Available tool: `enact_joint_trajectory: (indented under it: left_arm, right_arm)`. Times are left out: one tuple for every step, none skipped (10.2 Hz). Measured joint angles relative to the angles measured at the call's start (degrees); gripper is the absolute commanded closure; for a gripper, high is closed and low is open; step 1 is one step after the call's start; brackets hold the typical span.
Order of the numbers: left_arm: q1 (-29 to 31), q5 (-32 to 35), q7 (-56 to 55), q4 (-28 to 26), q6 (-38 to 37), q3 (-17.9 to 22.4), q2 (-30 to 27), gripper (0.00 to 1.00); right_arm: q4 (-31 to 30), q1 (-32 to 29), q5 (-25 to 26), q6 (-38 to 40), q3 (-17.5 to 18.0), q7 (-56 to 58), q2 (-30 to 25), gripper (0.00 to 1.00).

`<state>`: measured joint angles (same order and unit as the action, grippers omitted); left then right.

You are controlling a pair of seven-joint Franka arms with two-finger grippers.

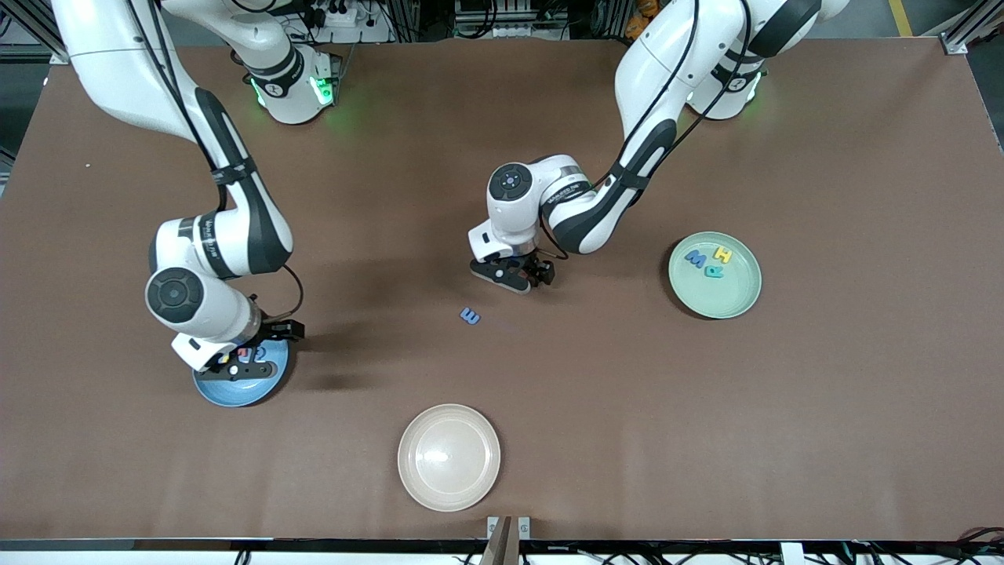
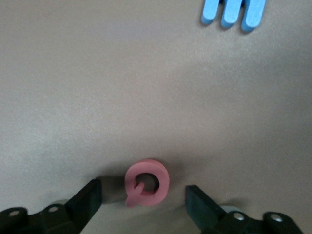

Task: Sort upper and lower case letters into plates
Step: 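Drop the w on the blue plate while the left gripper grasps Q, then drop the Q on the green plate while the right gripper reaches m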

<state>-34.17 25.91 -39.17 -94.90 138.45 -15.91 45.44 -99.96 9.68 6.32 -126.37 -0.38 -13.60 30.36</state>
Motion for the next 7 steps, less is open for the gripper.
enact_joint_trajectory:
  left_arm:
    - [0.0,0.0,0.0,0.13,0.0,0.1,0.01,0.42]
    - [0.02,0.0,0.0,0.38,-0.1,0.2,0.02,0.43]
    - [0.01,0.0,0.0,0.45,-0.1,0.23,0.02,0.43]
    - [0.03,0.0,0.0,0.68,-0.1,0.28,0.04,0.49]
    - [0.04,0.0,0.0,0.97,-0.11,0.3,0.04,0.52]
    - [0.08,0.0,0.0,1.35,-0.18,0.32,0.03,0.59]
    - [0.1,0.0,0.0,1.73,-0.35,0.34,0.03,0.63]
  right_arm:
    - [0.22,0.37,-0.1,0.06,0.29,-2.16,0.0,0.0]
    - [0.36,0.49,-1.93,0.08,0.37,-3.2,0.01,0.0]
    - [0.53,0.46,-4.63,0.08,0.34,-3.25,0.01,0.0]
    - [0.77,0.43,-5.96,0.09,0.31,-3.31,0.01,0.0]
    - [0.97,0.42,-6.45,0.14,0.31,-3.5,0.01,0.0]
    - [1.13,0.43,-6.73,0.19,0.31,-3.68,0.02,0.0]
    - [1.26,0.47,-7.09,0.19,0.34,-3.7,0.02,0.0]
